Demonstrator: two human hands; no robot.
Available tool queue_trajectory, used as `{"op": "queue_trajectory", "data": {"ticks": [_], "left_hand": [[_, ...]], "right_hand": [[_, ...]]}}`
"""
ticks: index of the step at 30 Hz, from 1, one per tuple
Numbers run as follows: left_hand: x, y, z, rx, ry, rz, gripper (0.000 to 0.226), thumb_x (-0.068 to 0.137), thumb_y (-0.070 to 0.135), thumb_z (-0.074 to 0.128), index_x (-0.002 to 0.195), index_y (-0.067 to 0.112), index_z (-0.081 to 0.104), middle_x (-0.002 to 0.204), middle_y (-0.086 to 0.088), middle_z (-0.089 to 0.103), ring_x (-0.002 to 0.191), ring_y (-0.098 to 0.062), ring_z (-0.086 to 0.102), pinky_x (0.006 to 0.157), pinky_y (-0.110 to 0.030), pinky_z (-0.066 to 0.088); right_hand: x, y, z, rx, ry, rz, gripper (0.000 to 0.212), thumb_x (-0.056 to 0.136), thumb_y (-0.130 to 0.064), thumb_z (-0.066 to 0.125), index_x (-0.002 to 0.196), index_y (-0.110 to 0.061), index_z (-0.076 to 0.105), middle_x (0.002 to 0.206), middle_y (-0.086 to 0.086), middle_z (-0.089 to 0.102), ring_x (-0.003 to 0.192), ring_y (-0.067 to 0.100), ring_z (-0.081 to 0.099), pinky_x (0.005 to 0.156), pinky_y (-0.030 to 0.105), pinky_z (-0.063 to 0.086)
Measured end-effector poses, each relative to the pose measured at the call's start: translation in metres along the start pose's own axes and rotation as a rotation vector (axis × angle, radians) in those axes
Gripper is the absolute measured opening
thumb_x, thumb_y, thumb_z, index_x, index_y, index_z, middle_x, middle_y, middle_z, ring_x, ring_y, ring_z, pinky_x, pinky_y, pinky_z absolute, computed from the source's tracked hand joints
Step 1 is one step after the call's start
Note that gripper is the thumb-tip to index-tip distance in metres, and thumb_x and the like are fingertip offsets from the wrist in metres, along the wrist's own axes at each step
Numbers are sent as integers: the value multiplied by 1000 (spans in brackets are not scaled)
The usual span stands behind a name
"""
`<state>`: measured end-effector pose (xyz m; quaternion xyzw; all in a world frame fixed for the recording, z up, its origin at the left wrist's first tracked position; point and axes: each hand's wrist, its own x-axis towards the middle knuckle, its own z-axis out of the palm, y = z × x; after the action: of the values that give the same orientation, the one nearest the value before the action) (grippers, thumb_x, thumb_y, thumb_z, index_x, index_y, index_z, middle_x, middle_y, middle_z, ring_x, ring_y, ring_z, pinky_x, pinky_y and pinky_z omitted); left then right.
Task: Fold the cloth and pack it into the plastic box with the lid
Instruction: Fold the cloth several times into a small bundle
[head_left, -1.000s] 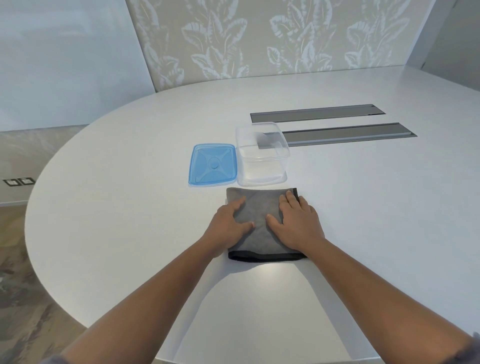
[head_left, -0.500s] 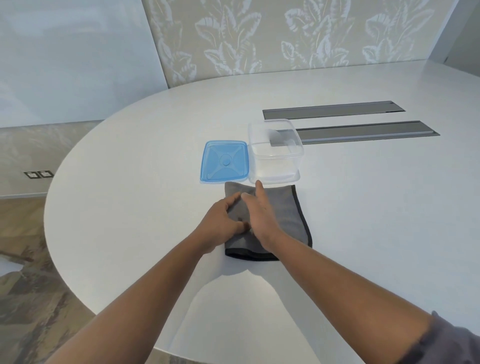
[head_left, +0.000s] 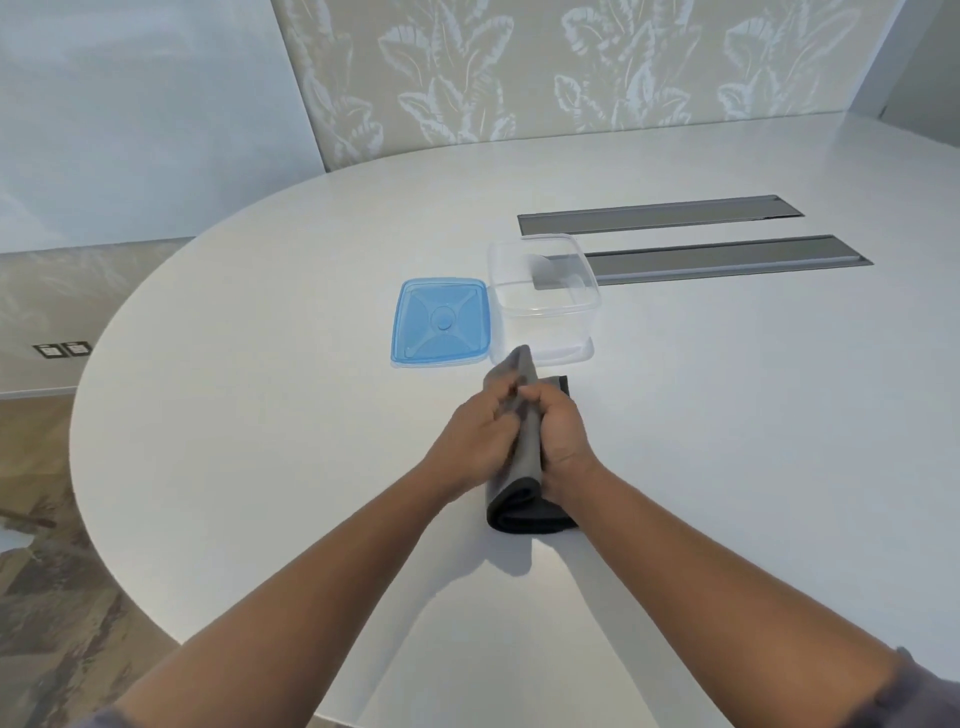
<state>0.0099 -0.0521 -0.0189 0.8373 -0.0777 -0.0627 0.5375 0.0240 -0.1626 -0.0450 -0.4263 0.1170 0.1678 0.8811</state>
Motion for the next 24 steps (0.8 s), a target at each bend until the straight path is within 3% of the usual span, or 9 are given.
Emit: {"op": "queue_trajectory", "data": {"ticks": [2,4,8,13,17,20,22,24], "left_hand": [[1,-10,9,391,57,137,47,101,28,35,145,32,51,155,9,47,133,-21,49,109,-38,41],[1,-16,17,560,83,155,60,98,45,21,156,37,34,170,9,22,145,-19,27,118,-40,24],[7,-29,34,647,-2,172,72,96,61,6,164,37,2,173,10,-8,157,-12,-13,124,-41,0],[17,-28,45,643,-71,156,70,97,62,4,163,39,-1,173,10,-6,157,-13,-13,124,-45,1],[21,-33,41,664,-81,161,74,94,64,2,163,40,6,173,10,1,157,-13,-7,125,-44,3],[23,-36,39,640,-72,167,76,92,65,1,163,40,12,173,10,5,158,-14,-4,127,-43,4],[25,-37,38,636,-81,177,78,91,65,-2,163,38,13,174,9,5,159,-15,-3,128,-45,4],[26,-40,36,631,-92,191,78,93,65,-3,164,36,11,174,8,4,160,-15,-2,128,-46,7]], "right_hand": [[-1,-10,-6,0,-22,25,31,89,-28,57,104,-8,75,104,20,71,95,31,72,89,41,57],[-3,-16,-11,-29,-64,50,37,89,-31,61,115,-7,73,113,22,70,105,33,69,102,45,53],[-8,-23,-28,129,-85,20,37,90,-37,57,96,-9,81,99,14,75,90,26,73,80,33,60],[-8,-27,-36,279,-19,9,49,85,-44,57,109,-6,75,105,17,73,93,29,73,90,34,57],[-4,-24,-35,225,95,8,43,98,-43,48,102,-9,74,99,14,71,84,26,72,77,30,60],[-4,-24,-28,165,118,35,57,101,-50,43,94,-10,83,102,14,77,92,26,75,89,35,57],[-4,-26,-24,109,127,53,59,102,-51,44,113,-4,77,118,18,74,111,31,71,105,42,51],[-4,-31,-20,-3,113,51,55,101,-47,48,119,-1,72,123,17,73,119,33,67,109,43,49]]}}
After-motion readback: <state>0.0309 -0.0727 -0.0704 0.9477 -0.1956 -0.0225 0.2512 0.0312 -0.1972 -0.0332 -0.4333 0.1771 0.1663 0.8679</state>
